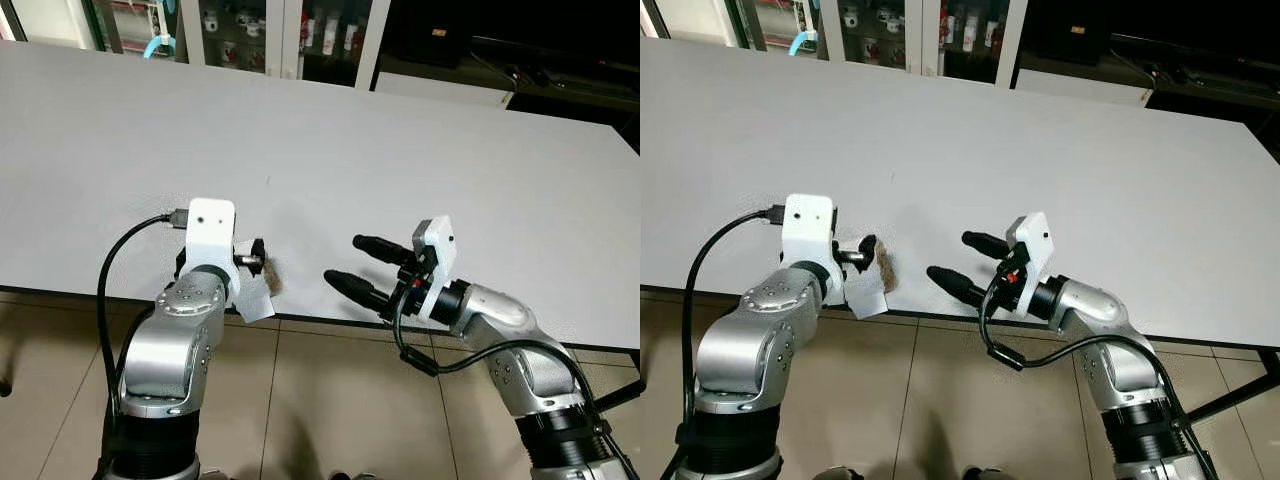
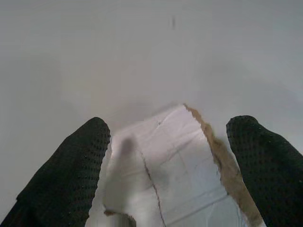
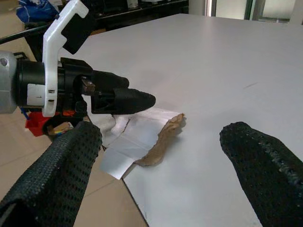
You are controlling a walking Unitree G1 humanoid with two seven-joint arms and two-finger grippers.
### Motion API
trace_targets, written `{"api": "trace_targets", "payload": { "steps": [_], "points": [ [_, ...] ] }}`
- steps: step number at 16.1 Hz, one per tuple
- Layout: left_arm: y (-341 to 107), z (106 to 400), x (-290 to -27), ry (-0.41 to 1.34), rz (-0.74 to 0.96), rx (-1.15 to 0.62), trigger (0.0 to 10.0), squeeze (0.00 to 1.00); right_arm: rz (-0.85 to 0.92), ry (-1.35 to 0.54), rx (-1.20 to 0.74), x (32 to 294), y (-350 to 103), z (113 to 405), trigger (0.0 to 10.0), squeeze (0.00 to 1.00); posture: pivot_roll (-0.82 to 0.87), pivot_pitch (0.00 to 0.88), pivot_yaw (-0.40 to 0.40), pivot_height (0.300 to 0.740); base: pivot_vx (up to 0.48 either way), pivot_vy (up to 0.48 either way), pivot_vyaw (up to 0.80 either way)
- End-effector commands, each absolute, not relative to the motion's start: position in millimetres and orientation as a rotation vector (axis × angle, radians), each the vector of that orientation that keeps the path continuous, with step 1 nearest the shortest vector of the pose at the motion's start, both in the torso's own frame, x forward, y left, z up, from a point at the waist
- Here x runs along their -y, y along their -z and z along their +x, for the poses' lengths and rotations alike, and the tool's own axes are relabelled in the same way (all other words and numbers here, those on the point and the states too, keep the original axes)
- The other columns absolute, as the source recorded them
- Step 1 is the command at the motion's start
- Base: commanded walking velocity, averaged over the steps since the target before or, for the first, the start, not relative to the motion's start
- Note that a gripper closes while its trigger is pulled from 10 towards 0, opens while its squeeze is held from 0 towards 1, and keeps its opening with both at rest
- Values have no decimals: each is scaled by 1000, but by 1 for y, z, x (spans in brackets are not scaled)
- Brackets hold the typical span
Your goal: Picking trash to rubbish bin
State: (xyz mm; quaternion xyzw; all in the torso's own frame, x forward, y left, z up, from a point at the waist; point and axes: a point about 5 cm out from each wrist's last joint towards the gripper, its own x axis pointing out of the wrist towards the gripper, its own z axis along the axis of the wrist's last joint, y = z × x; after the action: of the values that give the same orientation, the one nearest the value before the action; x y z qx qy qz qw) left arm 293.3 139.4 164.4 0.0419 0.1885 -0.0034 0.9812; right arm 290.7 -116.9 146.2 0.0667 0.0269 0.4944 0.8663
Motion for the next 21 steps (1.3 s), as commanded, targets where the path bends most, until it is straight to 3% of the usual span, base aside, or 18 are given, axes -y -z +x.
{"api": "trace_targets", "payload": {
  "steps": [1, 10, 11, 21],
  "points": [
    [-163, 293, -137, 4, 90, -404, 10000, 1000, 122, -1049, -57, 118, -150, 289, 10000, 0, -17, 74, -92, 740, 0, 0, 0],
    [-153, 292, -145, -52, 115, -463, 10000, 1000, 90, -1057, -86, 118, -140, 287, 10000, 0, -20, 79, -90, 740, 0, 0, 0],
    [-153, 292, -145, -54, 122, -466, 10000, 0, 63, -1085, -110, 117, -136, 284, 10000, 0, -21, 82, -89, 740, 0, 0, 0],
    [-152, 292, -147, -69, 115, -474, 10000, 0, 10, -1179, -152, 119, -133, 277, 10000, 0, -17, 87, -90, 740, 0, 0, 0]
  ]
}}
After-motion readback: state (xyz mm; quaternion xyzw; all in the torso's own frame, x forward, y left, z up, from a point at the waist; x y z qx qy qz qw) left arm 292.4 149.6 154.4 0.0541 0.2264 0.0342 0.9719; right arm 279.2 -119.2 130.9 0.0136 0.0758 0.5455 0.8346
